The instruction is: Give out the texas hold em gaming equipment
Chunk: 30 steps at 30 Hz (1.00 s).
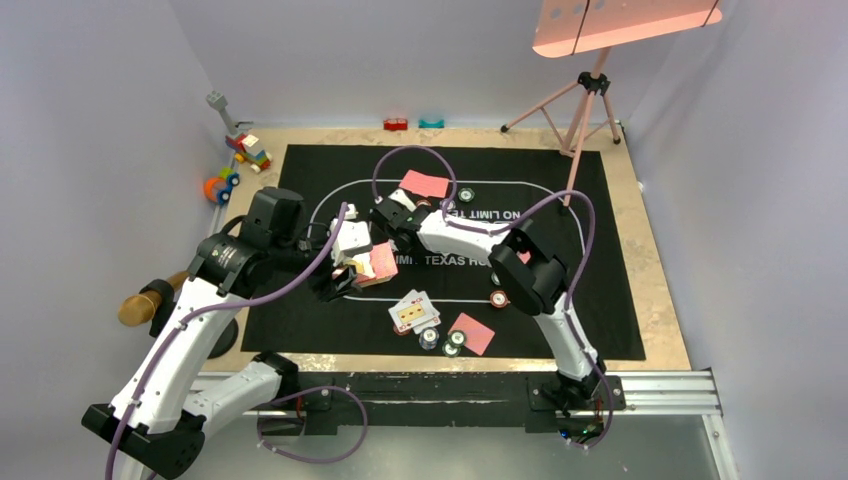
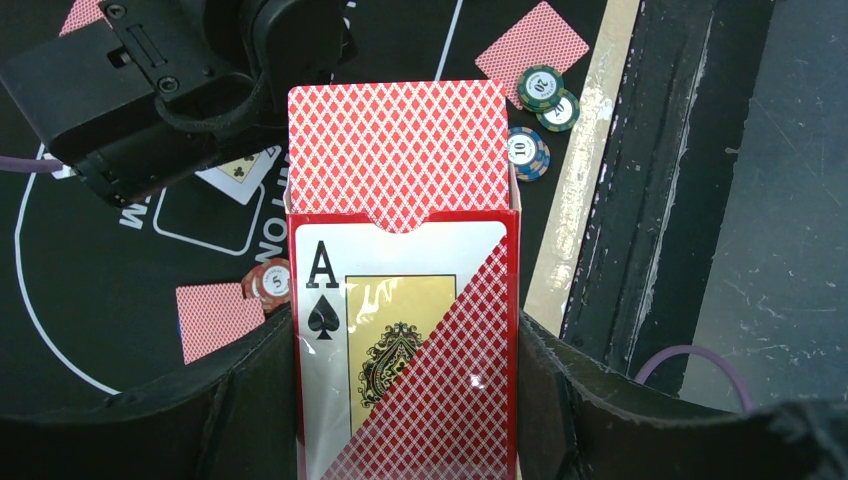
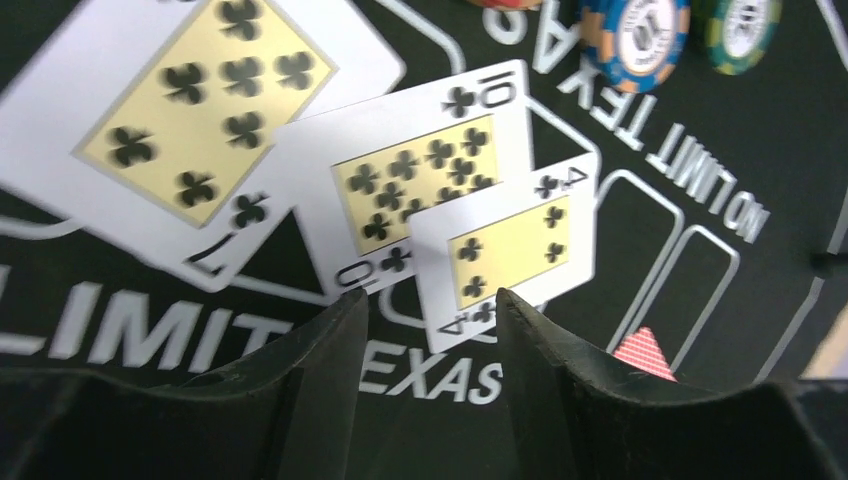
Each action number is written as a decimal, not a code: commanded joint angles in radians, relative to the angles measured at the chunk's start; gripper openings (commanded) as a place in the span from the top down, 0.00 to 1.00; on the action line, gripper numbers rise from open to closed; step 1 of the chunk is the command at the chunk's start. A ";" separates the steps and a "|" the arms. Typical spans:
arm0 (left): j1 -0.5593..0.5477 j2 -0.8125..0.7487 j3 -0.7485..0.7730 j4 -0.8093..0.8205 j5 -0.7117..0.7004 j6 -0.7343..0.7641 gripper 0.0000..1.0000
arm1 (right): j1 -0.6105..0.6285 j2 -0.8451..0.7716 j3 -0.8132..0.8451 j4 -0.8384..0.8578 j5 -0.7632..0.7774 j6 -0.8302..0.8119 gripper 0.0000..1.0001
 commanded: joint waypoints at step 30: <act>0.007 0.008 -0.002 0.083 0.026 -0.019 1.00 | -0.265 -0.804 -0.513 0.650 -1.498 0.645 0.09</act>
